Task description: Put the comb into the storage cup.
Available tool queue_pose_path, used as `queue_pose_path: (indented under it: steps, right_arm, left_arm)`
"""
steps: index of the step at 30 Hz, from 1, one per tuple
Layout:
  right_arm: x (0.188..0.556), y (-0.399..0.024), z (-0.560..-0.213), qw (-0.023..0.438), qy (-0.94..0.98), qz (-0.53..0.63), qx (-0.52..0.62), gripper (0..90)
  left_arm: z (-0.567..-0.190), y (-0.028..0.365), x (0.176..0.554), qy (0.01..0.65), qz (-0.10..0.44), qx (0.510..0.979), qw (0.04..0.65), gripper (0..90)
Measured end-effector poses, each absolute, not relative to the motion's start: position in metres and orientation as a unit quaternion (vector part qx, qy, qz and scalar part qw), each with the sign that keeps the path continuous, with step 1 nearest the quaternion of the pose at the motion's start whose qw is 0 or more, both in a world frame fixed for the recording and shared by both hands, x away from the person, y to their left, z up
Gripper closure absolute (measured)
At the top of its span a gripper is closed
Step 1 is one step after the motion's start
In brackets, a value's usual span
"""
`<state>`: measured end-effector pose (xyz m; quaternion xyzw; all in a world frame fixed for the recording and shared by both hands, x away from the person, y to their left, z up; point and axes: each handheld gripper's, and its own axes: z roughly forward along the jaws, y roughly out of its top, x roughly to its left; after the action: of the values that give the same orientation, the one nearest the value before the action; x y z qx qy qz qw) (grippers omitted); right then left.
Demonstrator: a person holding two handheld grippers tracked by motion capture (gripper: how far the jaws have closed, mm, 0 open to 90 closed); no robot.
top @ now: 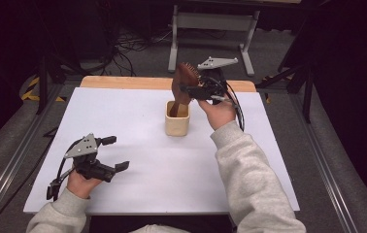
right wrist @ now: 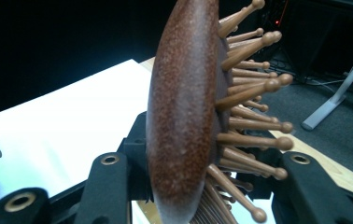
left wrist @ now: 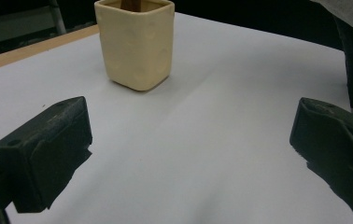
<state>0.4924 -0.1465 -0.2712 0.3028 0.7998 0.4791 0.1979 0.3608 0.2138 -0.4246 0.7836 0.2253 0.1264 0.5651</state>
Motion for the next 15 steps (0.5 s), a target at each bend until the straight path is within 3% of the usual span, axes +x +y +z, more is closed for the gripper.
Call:
queue_pose_path:
  steps: [15]
  right_arm:
    - [0.496, -0.142, -0.289, 0.171, 0.814, 0.463, 0.307, 54.2]
  left_arm:
    - [-0.425, 0.214, 0.361, 0.224, 0.127, 0.784, 0.565, 0.0]
